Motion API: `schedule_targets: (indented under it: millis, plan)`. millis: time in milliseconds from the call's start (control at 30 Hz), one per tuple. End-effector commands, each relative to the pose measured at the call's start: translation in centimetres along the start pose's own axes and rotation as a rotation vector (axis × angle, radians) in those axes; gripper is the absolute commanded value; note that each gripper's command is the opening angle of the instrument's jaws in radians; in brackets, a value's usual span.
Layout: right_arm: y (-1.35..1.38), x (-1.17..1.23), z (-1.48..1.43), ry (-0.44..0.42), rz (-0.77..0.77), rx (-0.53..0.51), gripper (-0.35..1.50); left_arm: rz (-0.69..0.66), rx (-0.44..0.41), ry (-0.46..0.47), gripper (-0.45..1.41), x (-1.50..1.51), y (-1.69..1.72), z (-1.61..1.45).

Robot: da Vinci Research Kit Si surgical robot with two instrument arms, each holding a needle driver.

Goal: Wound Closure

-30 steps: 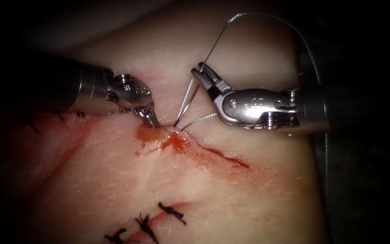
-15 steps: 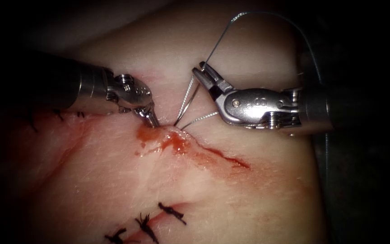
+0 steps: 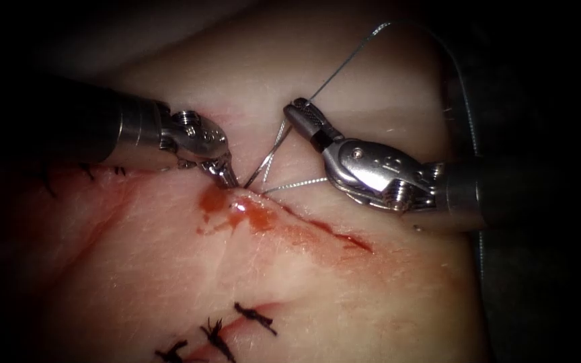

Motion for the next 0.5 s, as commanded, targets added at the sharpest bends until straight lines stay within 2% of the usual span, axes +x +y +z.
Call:
schedule_targets:
  millis: [33,300,500]
  plan:
    - [-0.10,-0.05,0.03,-0.011,0.034,0.006,-0.35,0.000,-0.001,0.000,-0.18,0.00,-0.06,0.05]
    - [-0.18,-0.07,-0.02,-0.102,0.198,0.027,-0.35,0.000,-0.001,0.000,-0.18,0.00,-0.06,0.05]
    - [-0.20,-0.10,-0.06,-0.170,0.237,0.042,-0.35,0.000,-0.001,-0.001,-0.18,0.01,-0.05,0.05]
